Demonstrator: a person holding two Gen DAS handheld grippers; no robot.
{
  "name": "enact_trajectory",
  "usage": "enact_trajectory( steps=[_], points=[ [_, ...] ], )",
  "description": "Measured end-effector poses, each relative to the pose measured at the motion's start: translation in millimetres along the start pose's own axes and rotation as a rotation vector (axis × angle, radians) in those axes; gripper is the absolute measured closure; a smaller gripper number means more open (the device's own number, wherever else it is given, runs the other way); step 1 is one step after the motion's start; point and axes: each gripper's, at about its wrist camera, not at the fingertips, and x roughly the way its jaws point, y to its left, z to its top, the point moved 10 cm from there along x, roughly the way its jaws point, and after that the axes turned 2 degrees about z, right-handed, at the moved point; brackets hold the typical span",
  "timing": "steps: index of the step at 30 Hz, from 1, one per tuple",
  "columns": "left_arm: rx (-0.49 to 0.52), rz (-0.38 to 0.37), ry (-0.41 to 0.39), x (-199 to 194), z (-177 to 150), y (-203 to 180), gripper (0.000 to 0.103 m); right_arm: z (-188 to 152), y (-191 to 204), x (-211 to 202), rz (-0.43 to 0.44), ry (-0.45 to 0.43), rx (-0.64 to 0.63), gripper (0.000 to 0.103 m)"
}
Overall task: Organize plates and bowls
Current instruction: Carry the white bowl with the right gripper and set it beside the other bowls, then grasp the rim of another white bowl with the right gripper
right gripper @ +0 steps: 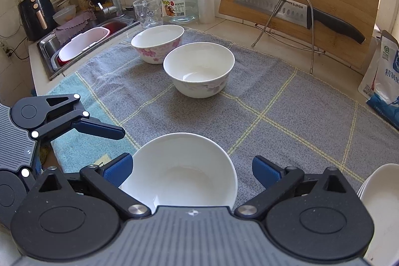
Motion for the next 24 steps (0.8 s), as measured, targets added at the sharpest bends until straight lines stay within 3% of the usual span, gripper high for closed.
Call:
enact_trajectory(
  steps=[5, 15, 24],
  points=[
    [-0.030, 0.036, -0.017, -12, 4, 23, 0.004, 11, 2, -1, 0.004, -0.014, -0.021, 0.000],
    [-0.074, 0.206, -0.061, 1, 11, 85, 0.004, 38, -7, 13, -0.010, -0.014, -0.056, 0.000],
    [-0.072, 0.247, -0.067, 33, 22, 114, 0.004, 74, -17, 43, 0.009, -0.008, -0.089, 0.000]
  ],
)
